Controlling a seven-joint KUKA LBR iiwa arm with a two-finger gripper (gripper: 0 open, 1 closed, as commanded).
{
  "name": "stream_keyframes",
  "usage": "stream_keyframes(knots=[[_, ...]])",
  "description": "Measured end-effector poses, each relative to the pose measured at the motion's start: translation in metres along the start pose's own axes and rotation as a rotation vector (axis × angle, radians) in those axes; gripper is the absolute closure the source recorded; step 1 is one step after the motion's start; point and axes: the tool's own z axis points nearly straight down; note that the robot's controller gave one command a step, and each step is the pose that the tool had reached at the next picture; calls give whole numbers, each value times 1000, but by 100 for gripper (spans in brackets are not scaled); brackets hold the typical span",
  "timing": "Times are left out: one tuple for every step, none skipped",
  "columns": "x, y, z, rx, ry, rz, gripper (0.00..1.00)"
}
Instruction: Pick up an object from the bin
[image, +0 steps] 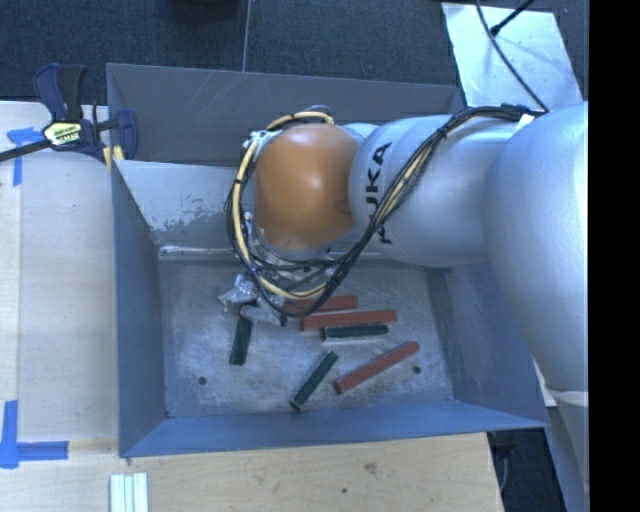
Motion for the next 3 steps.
stream_keyframes(knots=[[-1,-2,-43,3,0,4,100],[-3,-4,-93,4,-1,8,100],[-4,-5,-120,3,0,13,100]])
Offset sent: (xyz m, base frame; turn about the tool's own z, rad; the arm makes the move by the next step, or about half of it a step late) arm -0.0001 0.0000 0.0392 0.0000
